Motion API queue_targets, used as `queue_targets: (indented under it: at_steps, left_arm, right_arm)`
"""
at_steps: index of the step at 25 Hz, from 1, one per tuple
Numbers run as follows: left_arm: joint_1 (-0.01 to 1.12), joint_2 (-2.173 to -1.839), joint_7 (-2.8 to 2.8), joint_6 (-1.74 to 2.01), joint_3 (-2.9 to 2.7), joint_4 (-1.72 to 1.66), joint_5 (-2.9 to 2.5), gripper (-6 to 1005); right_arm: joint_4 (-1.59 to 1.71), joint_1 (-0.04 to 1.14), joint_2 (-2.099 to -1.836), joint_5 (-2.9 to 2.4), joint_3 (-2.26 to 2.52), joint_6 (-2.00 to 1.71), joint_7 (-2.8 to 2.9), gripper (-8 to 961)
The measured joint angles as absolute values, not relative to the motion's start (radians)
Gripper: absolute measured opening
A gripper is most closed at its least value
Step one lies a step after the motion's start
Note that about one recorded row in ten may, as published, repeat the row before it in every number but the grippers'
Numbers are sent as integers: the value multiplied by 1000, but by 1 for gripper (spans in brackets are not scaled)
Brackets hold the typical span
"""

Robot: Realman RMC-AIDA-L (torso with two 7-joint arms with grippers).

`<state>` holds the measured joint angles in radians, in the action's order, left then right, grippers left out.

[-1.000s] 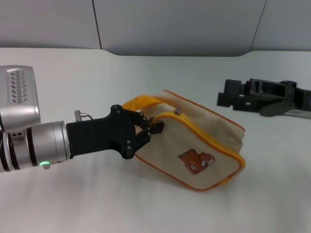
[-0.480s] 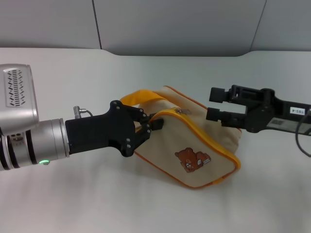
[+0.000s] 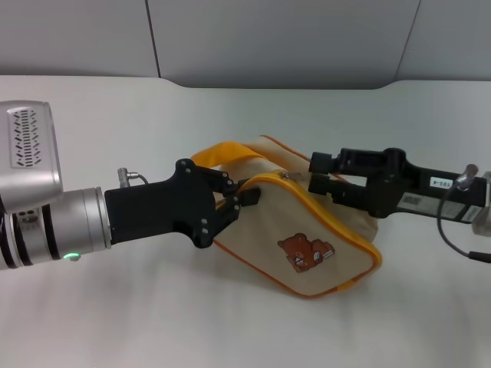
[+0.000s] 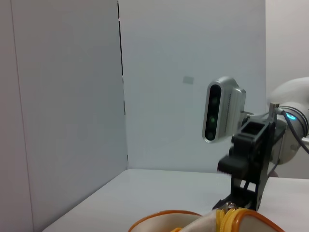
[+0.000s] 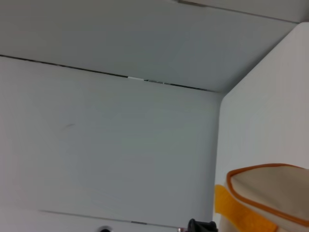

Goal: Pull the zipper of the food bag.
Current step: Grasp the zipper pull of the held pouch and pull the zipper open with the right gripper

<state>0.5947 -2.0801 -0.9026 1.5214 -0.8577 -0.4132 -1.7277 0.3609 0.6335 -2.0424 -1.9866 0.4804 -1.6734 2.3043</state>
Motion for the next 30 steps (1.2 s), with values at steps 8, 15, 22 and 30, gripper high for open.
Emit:
queue_targets:
  at_steps: [8, 15, 22, 30]
  left_arm:
    - [595, -2080, -904, 1523, -857, -408, -1727, 59]
    - [596, -2080, -904, 1525, -857, -405, -1727, 59]
    - [599, -2081, -905, 1522, -857, -403, -1727, 59]
    - [600, -2082, -907, 1522, -857, -401, -1727, 60]
  right_arm:
    - [348, 637, -2061, -1982, 486, -1632, 2303, 388]
    - [329, 646, -2066, -1977, 482, -1613, 2295, 359]
    - [328, 657, -2068, -1976, 476, -1619, 2294, 362]
    - [327, 664, -2074, -1976, 475, -1618, 2298, 361]
